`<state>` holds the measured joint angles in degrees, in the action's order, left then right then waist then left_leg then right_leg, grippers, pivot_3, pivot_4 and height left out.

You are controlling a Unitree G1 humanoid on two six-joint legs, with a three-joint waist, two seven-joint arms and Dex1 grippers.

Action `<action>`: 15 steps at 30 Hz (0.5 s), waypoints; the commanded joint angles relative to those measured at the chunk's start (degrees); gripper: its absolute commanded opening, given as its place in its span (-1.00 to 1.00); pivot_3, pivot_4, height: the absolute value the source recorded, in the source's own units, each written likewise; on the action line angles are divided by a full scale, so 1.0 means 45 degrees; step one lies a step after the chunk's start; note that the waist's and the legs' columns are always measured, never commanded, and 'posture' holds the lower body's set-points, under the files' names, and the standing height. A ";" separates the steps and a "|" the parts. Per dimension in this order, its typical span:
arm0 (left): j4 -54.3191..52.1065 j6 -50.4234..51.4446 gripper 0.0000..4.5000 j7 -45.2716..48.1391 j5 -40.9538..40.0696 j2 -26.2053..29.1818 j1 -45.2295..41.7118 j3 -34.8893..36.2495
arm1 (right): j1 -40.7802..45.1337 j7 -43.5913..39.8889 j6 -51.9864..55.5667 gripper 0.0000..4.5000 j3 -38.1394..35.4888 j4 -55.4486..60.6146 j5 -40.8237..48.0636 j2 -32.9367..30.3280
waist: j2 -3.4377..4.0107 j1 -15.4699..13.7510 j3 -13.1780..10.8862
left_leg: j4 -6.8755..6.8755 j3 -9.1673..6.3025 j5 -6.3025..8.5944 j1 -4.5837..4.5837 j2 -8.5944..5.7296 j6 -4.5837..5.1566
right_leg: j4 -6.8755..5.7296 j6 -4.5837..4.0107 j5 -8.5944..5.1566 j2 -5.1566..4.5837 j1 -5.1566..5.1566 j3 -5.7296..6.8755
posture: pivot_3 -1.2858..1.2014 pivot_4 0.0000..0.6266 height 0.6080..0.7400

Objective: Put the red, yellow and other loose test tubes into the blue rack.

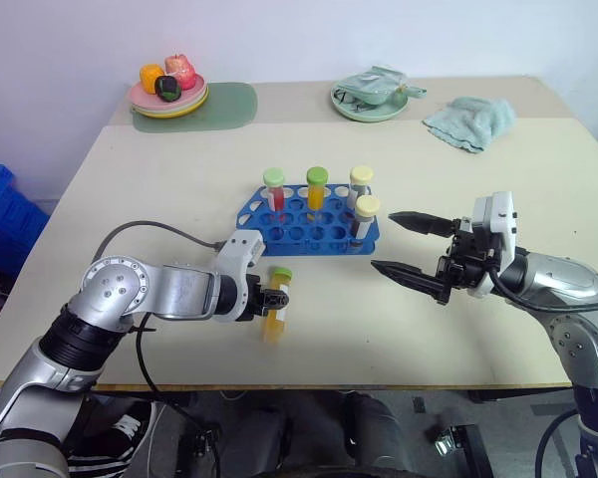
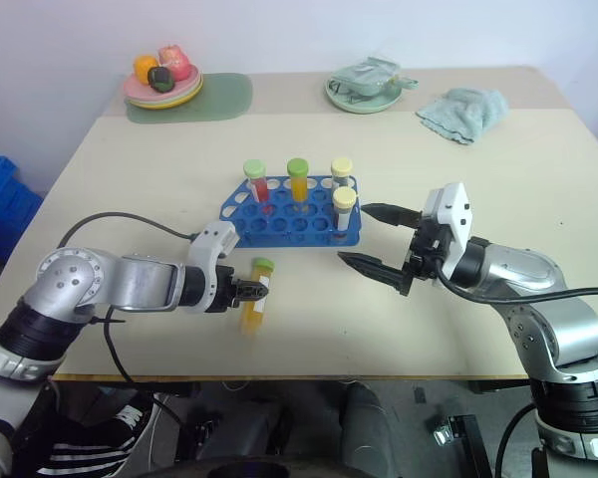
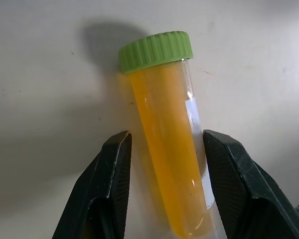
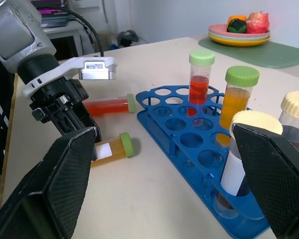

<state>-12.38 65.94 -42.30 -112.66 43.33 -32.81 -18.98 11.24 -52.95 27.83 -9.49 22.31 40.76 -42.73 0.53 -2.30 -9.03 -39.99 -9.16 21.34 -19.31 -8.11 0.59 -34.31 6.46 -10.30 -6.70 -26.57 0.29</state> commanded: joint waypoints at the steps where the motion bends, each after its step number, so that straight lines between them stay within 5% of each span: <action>1: 0.0006 -0.0106 0.01 -0.0316 -0.0075 -0.0195 -0.0198 0.0211 | 0.0064 0.0077 -0.0181 1.00 -0.0194 0.0482 0.0040 0.0099 | 0.0000 -0.0005 0.0000 | 0.0000 0.0000 0.0000 0.0000 0.0000 0.0000 | 0.0000 0.0000 0.0000 0.0000 -0.0001 0.0000 | 0.03 -0.52 1.00; 3: 0.0083 -0.0145 0.01 -0.0444 -0.0075 -0.0374 -0.0170 0.0287 | 0.0056 0.0087 -0.0198 1.00 -0.0200 0.0480 0.0035 0.0096 | 0.0000 -0.0002 0.0000 | 0.0000 0.0000 0.0000 -0.0001 0.0000 0.0000 | 0.0000 0.0000 0.0000 0.0000 0.0000 0.0001 | 0.03 -0.52 1.00; 7: 0.0364 -0.0312 -0.52 -0.0953 -0.0075 -0.0832 -0.0256 0.0462 | 0.0017 0.0068 -0.0244 1.00 -0.0197 0.0450 -0.0007 0.0085 | -0.0001 -0.0008 0.0001 | -0.0001 0.0000 0.0000 0.0001 0.0000 0.0000 | 0.0000 0.0000 0.0000 -0.0001 0.0002 0.0000 | 0.03 -0.52 1.00; 15: 0.0388 -0.0047 -0.52 -0.0996 -0.0075 -0.0887 -0.0261 0.0722 | -0.0017 0.0054 -0.0331 1.00 -0.0172 0.0356 -0.0093 0.0099 | -0.0002 -0.0001 0.0001 | -0.0002 0.0001 -0.0001 0.0003 0.0000 -0.0001 | -0.0002 0.0001 0.0000 0.0000 0.0002 0.0000 | 0.03 -0.52 1.00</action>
<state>-9.90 65.58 -46.87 -113.19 38.31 -33.54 -18.08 11.02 -52.62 27.36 -9.50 22.32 40.57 -42.54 0.53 -2.31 -9.03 -40.00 -9.16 21.34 -19.29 -8.11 0.59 -34.32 6.47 -10.30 -6.70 -26.56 0.29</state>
